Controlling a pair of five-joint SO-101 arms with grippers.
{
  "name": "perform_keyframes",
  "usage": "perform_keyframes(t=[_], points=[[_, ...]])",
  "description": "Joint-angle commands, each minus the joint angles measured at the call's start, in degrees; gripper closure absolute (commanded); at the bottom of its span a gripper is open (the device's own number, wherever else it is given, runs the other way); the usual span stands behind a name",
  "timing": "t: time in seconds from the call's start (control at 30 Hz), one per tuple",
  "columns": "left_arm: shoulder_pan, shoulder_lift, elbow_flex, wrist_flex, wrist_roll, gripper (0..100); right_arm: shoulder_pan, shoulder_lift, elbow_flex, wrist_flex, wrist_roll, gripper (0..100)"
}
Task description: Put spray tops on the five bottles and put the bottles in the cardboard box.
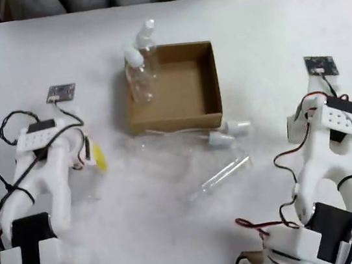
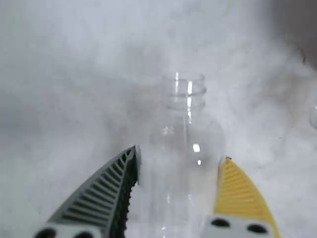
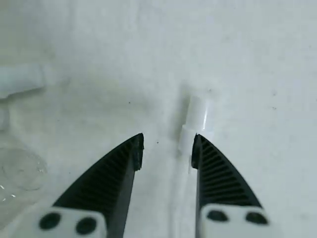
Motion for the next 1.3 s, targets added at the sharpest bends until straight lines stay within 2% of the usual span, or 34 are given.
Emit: perform_keyframes(t=[0.0,0.2,0.43,0.7,1.13,1.27], points=[[0.66,-3.03,0.09,-1.05,-0.88,98,3.74,-0.66,-4.92,3.3,-1.67,88.5],[0.66,-3.03,0.09,-1.23,-0.88,98,7.16,-0.48,-5.1,4.97,-1.85,88.6],[0.66,-3.03,0.09,-1.76,-0.97,98,7.52,-0.04,-1.32,-2.68,-1.93,88.6],[0.57,-3.03,0.18,-1.67,-3.16,98,5.93,0.13,1.32,-6.55,-1.49,88.2],[0.57,-3.03,0.62,-1.76,-3.43,98,4.26,17.01,-7.56,-6.46,-1.41,88.8],[0.57,-3.03,0.53,-1.76,-3.52,98,4.44,17.8,-8.44,-6.46,-1.32,98.0]])
